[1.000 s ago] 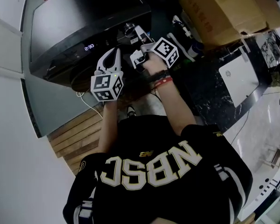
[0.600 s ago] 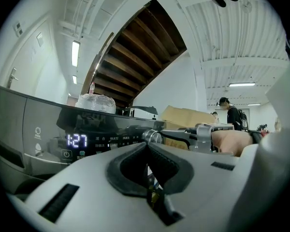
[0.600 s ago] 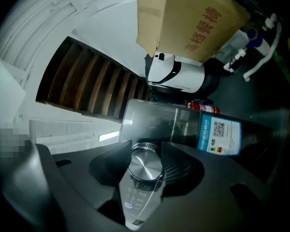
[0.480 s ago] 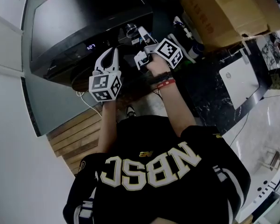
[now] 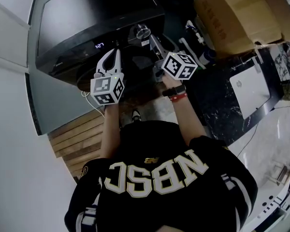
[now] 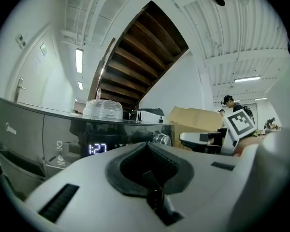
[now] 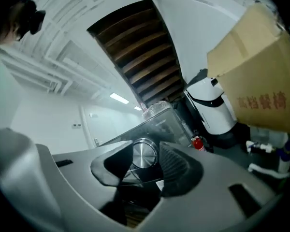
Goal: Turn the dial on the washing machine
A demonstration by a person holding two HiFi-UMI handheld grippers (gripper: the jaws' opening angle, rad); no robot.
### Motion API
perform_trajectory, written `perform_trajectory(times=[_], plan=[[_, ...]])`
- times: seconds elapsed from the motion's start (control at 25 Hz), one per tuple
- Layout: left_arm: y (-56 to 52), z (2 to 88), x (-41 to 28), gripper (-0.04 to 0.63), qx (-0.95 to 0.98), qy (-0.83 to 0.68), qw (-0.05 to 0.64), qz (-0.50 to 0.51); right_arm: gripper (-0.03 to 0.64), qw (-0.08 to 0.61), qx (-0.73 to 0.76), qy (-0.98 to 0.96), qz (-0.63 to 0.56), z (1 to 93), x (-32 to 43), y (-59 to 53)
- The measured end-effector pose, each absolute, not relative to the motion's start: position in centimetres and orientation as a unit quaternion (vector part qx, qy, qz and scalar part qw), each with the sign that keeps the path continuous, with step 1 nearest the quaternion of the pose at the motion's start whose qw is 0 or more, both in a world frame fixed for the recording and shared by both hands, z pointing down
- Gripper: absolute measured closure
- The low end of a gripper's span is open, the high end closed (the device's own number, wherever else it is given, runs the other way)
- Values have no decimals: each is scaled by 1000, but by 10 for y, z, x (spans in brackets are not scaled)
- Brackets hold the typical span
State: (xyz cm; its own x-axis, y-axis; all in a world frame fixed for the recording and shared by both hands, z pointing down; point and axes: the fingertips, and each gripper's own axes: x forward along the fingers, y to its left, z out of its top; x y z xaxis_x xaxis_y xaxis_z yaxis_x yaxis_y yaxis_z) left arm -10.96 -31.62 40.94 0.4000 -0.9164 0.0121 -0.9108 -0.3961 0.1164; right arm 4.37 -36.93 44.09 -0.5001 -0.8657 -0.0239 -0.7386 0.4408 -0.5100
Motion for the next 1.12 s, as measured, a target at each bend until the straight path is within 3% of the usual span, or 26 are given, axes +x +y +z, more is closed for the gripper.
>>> perform_trajectory(times=[0.6, 1.12], plan=[[-283, 394, -109, 581, 815, -579, 9, -30, 609, 22, -473, 879, -58, 414, 27, -317], [-241, 385, -90, 581, 805, -593, -7, -31, 609, 13, -461, 887, -41, 406, 42, -276]])
